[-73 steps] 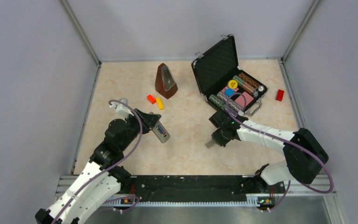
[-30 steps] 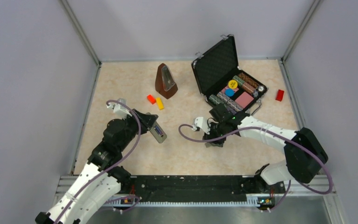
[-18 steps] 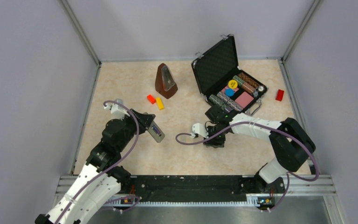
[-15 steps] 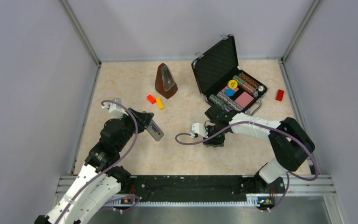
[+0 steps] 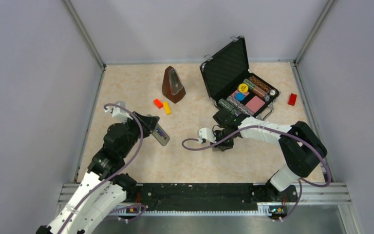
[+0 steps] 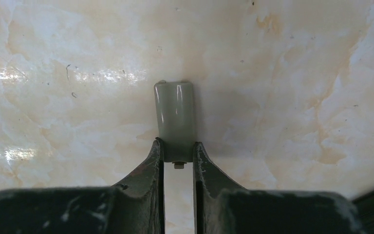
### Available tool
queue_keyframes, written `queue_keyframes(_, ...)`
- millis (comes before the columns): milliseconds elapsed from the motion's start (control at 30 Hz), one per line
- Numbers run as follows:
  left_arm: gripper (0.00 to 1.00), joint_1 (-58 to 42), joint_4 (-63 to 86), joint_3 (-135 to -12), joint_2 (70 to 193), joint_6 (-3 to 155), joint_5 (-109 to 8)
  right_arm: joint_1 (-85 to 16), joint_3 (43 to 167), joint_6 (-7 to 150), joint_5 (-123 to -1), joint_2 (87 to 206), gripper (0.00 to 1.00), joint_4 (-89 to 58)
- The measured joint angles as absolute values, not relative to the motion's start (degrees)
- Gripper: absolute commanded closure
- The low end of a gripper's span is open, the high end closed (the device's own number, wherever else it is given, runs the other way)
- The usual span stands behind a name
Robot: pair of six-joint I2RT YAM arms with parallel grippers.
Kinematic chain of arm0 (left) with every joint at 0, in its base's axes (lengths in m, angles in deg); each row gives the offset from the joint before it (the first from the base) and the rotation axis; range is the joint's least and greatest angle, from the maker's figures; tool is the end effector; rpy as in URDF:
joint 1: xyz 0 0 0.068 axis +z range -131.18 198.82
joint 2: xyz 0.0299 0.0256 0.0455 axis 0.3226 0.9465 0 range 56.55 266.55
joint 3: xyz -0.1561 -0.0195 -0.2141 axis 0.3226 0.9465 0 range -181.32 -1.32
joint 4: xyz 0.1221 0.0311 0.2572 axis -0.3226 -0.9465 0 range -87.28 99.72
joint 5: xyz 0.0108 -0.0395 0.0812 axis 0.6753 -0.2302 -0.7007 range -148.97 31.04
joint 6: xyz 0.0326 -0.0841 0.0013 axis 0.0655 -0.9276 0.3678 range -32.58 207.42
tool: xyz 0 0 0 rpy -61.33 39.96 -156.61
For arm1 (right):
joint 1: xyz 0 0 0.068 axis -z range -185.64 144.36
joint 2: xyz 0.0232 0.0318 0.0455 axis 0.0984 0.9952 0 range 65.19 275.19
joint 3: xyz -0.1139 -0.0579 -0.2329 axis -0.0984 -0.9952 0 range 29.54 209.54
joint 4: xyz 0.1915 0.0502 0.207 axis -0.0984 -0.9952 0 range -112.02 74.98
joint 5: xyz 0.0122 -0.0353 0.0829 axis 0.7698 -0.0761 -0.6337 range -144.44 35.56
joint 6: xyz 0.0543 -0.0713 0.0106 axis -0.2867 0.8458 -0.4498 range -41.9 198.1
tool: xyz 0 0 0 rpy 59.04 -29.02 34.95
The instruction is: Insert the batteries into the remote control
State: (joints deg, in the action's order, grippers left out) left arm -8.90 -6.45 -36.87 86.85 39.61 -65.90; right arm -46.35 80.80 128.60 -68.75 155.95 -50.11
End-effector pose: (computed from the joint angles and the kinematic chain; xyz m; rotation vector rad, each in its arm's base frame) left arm 0.1945 -0.0912 0.2984 -0.4109 1.7928 -0.8408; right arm 0.2231 0.2182 0.0970 -2.0599 1.9496 0.3219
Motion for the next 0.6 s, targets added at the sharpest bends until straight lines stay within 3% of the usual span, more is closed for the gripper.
queue_keyframes(367, 1.00, -8.60, -5.57, -36.61, 88.47, 39.13, -64.96, -46.35, 80.95, 120.73, -72.03, 148.63, 0.99, -50.22)
queue_keyframes(600, 1.00, -8.60, -1.01, -34.40, 91.22, 37.64, -61.05, -46.38, 81.41, 101.61, -74.17, 139.19, 1.00, -47.84)
